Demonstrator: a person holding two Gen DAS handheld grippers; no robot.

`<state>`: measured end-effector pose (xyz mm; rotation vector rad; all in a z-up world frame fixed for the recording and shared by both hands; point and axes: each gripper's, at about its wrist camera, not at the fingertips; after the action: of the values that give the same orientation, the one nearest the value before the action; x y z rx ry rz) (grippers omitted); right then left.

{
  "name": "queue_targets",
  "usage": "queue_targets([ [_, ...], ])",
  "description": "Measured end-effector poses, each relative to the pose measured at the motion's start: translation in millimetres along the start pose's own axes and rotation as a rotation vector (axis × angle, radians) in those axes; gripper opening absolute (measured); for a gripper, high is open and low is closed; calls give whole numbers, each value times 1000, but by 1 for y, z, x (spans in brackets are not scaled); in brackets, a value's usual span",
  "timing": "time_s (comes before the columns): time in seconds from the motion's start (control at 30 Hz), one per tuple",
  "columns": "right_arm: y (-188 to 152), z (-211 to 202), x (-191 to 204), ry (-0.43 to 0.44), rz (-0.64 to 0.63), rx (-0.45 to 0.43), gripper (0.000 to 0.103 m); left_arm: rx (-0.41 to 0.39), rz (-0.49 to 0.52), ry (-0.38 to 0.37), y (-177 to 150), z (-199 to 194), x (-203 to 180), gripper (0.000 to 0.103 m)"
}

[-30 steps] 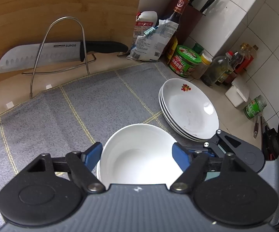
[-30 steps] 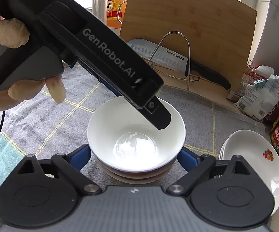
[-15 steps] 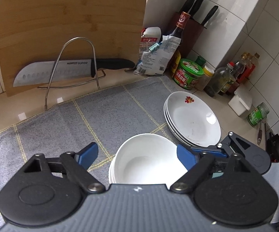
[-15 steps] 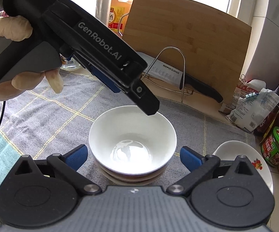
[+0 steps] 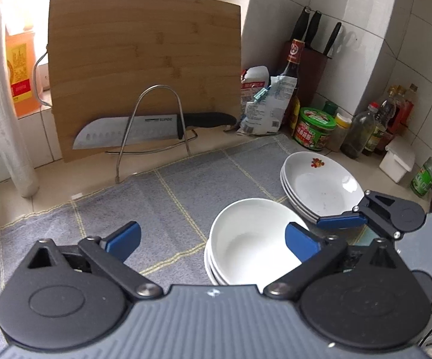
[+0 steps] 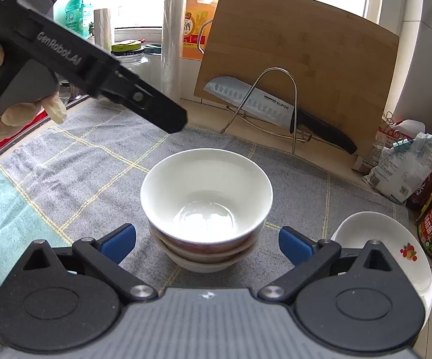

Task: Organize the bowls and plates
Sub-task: 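Bring the left tool and right tool to opposite sides of the bowl stack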

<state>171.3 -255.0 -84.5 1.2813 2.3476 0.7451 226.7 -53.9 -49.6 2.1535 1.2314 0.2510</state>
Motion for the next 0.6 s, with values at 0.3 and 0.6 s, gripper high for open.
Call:
queue_targets([
  [0.3,-10,18,-21,102,-15,42,103,22,-29,94,-40,-3,-2,101],
  [0.6,-18,47,-11,79,-32,144,103,162,249,76,-53,27,-12,101],
])
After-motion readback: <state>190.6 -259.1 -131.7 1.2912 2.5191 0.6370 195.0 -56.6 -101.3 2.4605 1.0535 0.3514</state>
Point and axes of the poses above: each gripper's, at about its wrist camera, not at the fingertips, and z roughly the way its jaws point, x to its left, y to its top, and after that the axes turned 11 degrees about x, right-handed
